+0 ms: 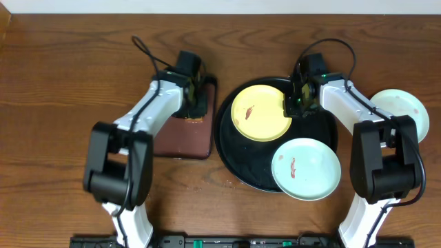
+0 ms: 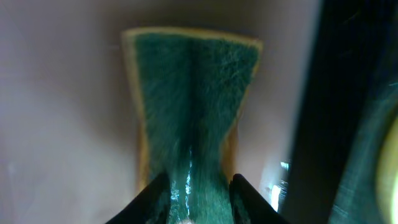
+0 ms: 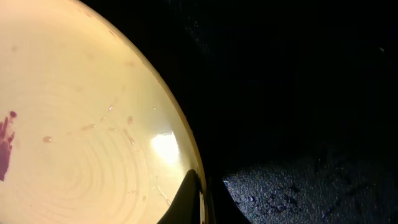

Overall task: Clean dirty plates on tray and stack at the side
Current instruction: 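Grasp the sponge in the water tray again with the left gripper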

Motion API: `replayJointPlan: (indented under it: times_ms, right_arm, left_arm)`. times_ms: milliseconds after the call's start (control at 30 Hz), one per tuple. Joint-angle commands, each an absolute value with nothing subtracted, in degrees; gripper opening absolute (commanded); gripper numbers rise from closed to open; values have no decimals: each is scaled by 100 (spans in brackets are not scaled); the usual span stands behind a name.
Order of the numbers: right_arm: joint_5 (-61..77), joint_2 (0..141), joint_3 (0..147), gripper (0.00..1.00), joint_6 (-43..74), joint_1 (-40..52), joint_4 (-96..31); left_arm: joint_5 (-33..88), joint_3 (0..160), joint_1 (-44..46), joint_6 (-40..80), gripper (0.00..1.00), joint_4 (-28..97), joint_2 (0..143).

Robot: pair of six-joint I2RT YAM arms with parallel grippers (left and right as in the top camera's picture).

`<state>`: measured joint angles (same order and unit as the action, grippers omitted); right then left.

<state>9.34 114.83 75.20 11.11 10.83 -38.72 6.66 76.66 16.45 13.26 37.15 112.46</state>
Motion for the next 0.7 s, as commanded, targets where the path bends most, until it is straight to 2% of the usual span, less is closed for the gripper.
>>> replayJointPlan:
  times_ms: [0,67,100,133,400,467,500,600,667]
  right_arm:
    - [757,11542,7360,1,1004,1048,-3970]
    - [757,11542,7360,1,1004,1048,-3981]
    - [757,11542,7360,1,1004,1048,-3983]
    - [757,11542,7360,1,1004,1048,-3986]
    - [757,11542,7360,1,1004,1048,-3994]
    - [757,11542,7360,1,1004,1048,-4003]
    - [755,11542,7360,1,1004,1048,-4005]
    - [757,11542,7360,1,1007,1048,-4003]
    - [757,11542,7360,1,1013,1048,-4003]
  left_arm:
    - [576,7629,1684,860,32,3820,11598]
    - [578,7629,1684,862,21,3852,11749]
    - [580,7629,1686,862,12,3876,11789]
    - [580,7629,1684,862,8,3927,11819]
    - [537,7972,1592,867,8,4587,11378]
    - [534,7977,1592,864,22,4532,11183]
    - [534,7977,1592,862,35,4462,11093]
    - [532,7972,1592,858,50,4285,11056]
    - [532,7926,1594,860,50,4099,11120]
